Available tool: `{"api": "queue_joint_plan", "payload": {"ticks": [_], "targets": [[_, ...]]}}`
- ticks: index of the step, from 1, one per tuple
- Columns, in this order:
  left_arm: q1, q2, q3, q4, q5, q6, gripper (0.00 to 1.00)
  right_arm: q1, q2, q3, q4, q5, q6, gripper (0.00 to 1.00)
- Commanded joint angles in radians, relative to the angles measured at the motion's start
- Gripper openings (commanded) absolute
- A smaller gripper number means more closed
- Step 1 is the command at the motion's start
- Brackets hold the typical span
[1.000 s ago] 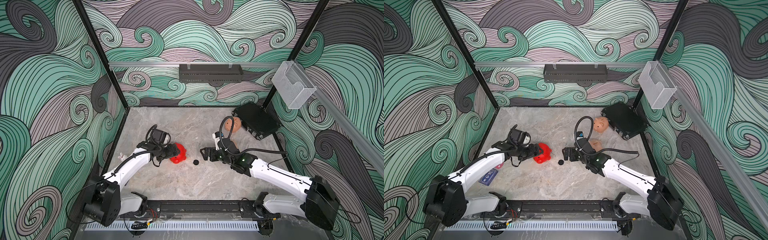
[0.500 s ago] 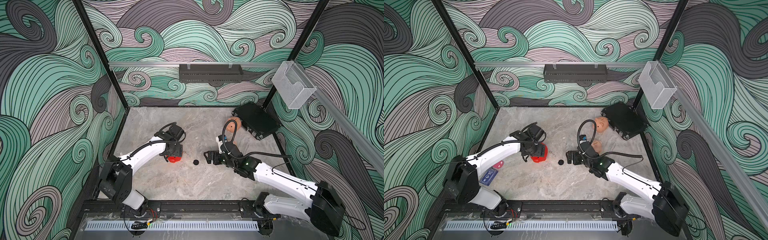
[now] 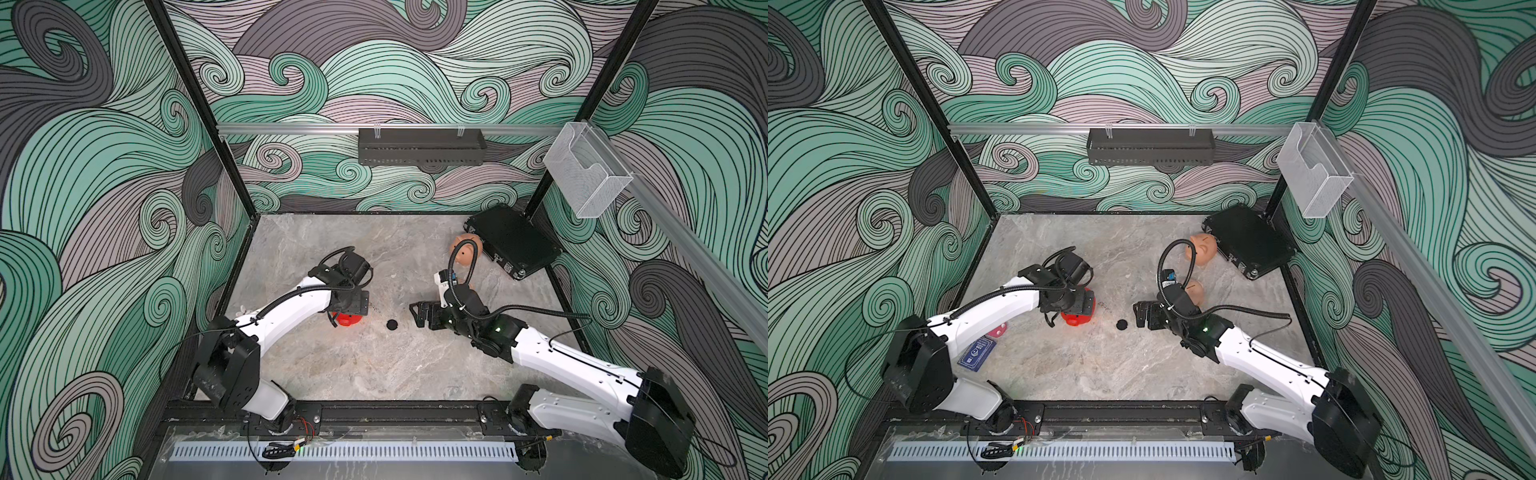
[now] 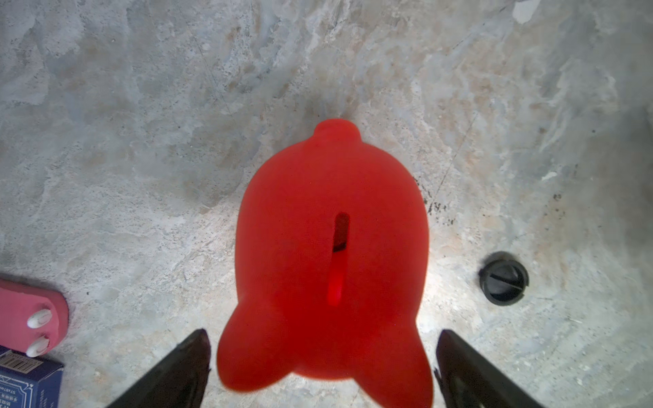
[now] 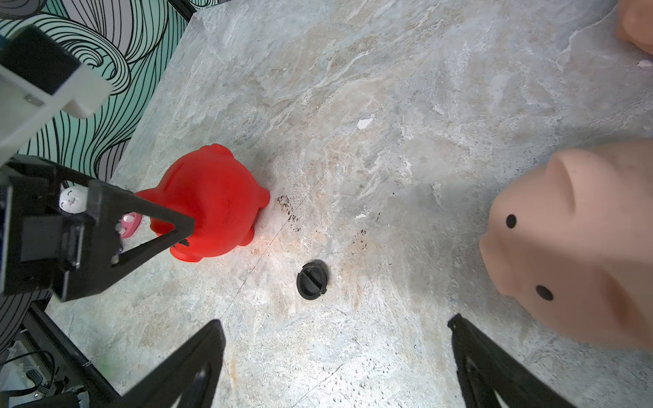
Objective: Open piggy banks
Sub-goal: Adjust the piggy bank at the center of the board, then move the piggy bank to the center of the board.
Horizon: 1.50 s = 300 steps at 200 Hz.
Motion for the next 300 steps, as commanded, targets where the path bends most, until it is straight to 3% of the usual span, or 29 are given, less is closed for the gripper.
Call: {"api": "queue_joint_plan", "payload": {"ticks": [1,29,54,81,119,228,300], "targets": [[-0.006,-0.119,-0.079,0.067,0.020,-0.020,0.98,-0.005,-0.029,-0.030,0.050,-0.060,-0.042,0.99],[-0.006,-0.250,-0.239,0.202,0.049,-0.032,0.98,-0.005,-0.072,-0.059,0.155,-0.158,-0.103,0.98],[-0.005,-0.323,-0.352,0.324,0.058,-0.046,0.90,-0.005,-0.119,-0.101,0.262,-0.166,-0.118,0.99],[-0.006,-0.337,-0.420,0.431,0.059,-0.045,0.81,-0.004,-0.147,-0.105,0.288,-0.144,-0.134,1.00],[-0.006,-0.279,-0.443,0.498,0.055,-0.060,0.78,-0.005,-0.172,-0.086,0.238,-0.132,-0.163,1.00],[-0.001,-0.061,-0.298,0.511,-0.062,-0.076,0.74,-0.006,-0.173,-0.083,0.181,-0.068,-0.169,0.98],[0.074,0.142,-0.141,0.517,-0.060,-0.023,0.73,-0.007,-0.195,-0.083,0.142,-0.055,-0.187,0.97]]}}
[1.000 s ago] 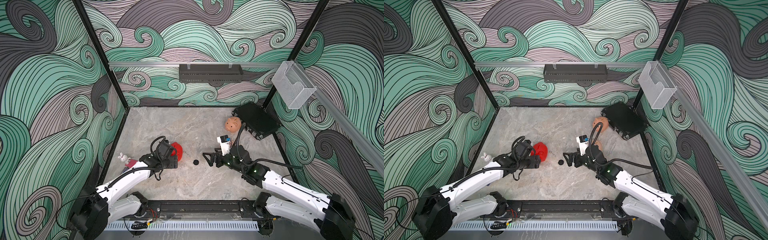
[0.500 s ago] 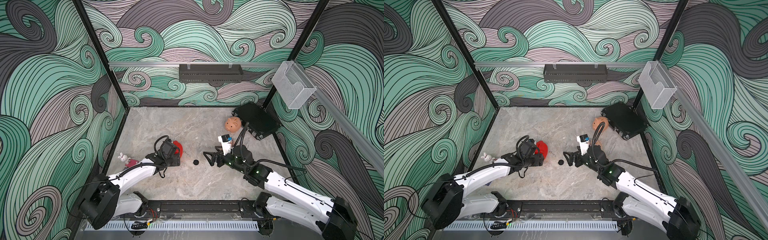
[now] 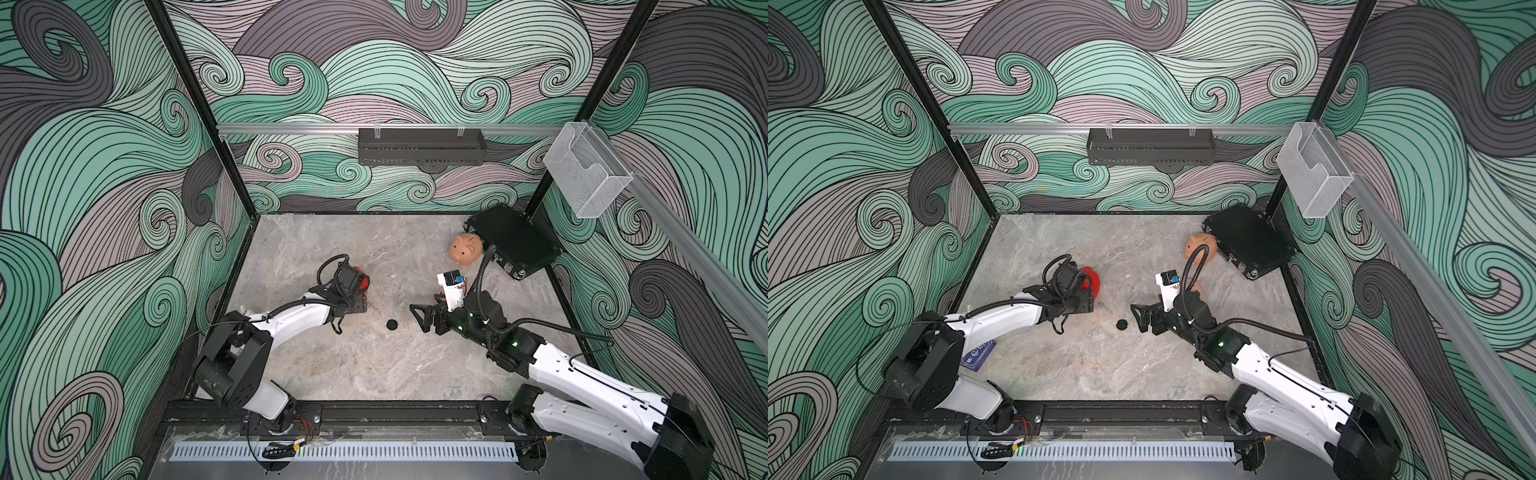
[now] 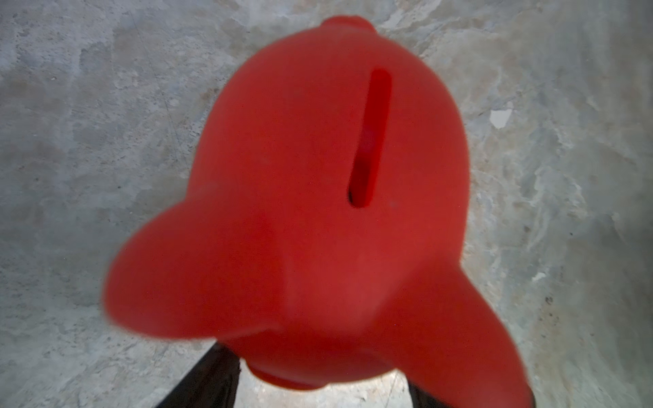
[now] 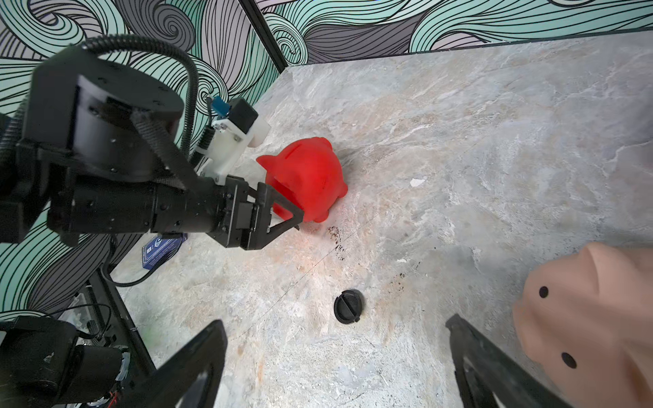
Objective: Open piggy banks
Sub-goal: Move the piggy bank to the center of the board.
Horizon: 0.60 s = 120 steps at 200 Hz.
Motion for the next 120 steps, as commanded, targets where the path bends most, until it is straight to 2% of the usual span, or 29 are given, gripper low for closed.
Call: {"api": "queue_joint_plan", "payload": {"ticks": [1,50,120], "targets": [[0.030,0.050,0.069,0.004,-0.026,0.021,0.73,-0.007,-0.021,0.017,-0.026,0.024,-0.021,0.97],[0.102,0.159,0.163,0.010,0.002,0.020,0.73,-0.008,-0.032,0.009,-0.035,0.023,-0.023,0.97],[0.194,0.273,0.303,0.000,0.037,0.087,0.73,-0.009,-0.033,0.012,-0.047,0.014,-0.029,0.97]]}}
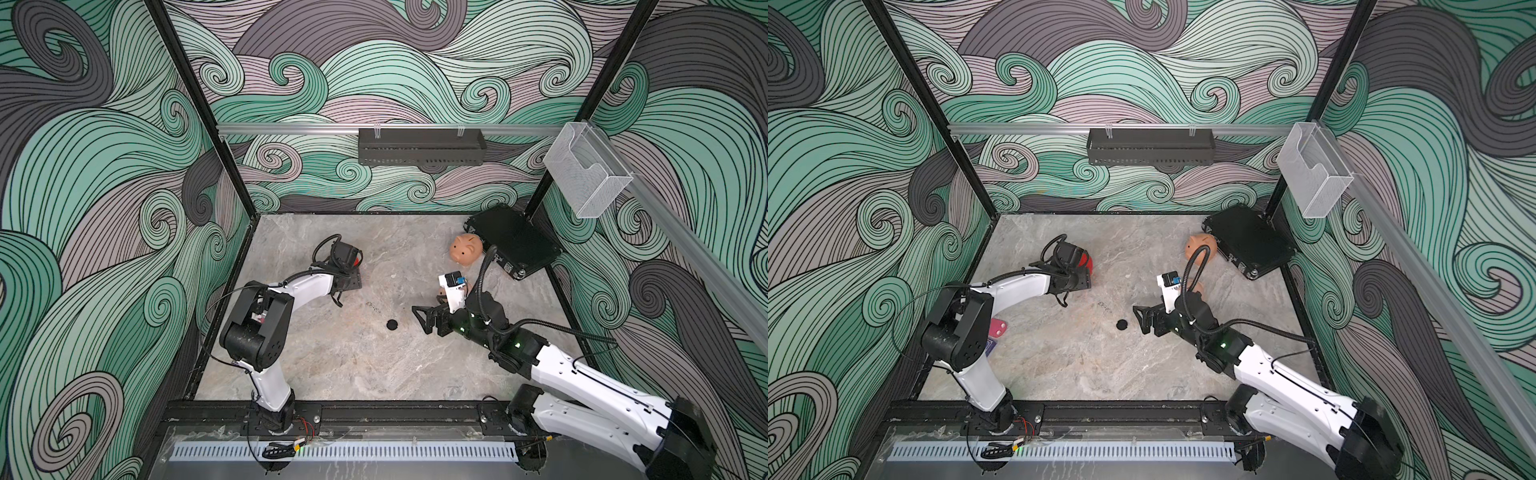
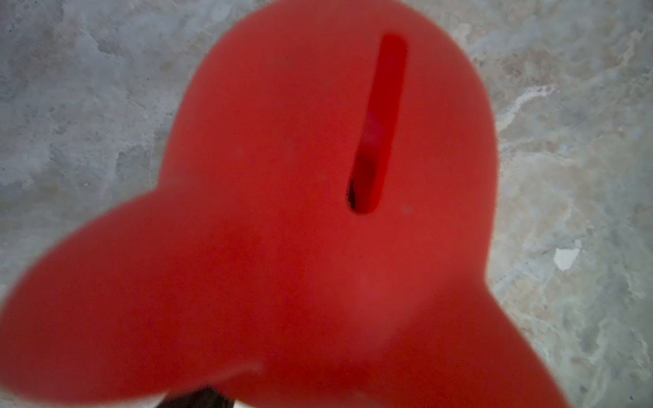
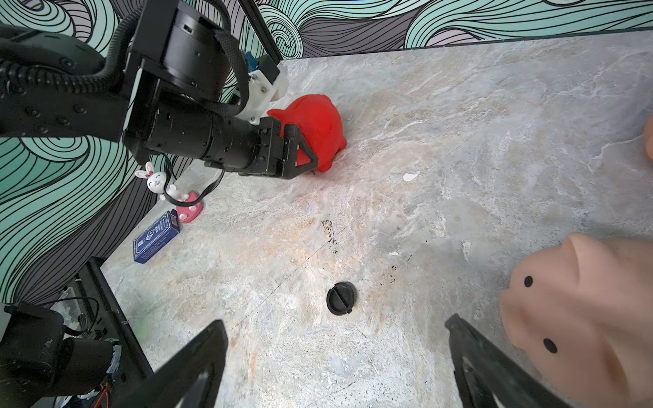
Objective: Open piggy banks
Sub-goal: Move the piggy bank to the center of the board.
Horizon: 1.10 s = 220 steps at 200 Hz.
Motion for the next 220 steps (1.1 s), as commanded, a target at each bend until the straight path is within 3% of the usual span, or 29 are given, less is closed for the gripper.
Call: {"api": "queue_joint_plan", "payload": {"ticks": [1,65,120,177,220], "targets": [[0.031,0.037,0.067,-0.001,0.012,0.041,0.73,-0.005,-0.012,0.012,-0.008,0.012,-0.015,0.97],[0.097,0.149,0.211,-0.037,0.041,0.097,0.73,-0.005,-0.011,0.015,-0.026,0.023,-0.014,0.97],[0.111,0.160,0.221,-0.006,0.129,0.121,0.73,-0.008,-0.011,0.010,-0.039,0.039,-0.009,0.97],[0.110,0.065,0.120,0.035,0.197,0.119,0.84,-0.008,0.021,0.046,-0.119,0.066,-0.006,0.92],[0.110,-0.145,-0.085,0.034,0.219,0.025,0.91,0.000,0.097,0.106,-0.198,0.032,0.005,0.84]]}}
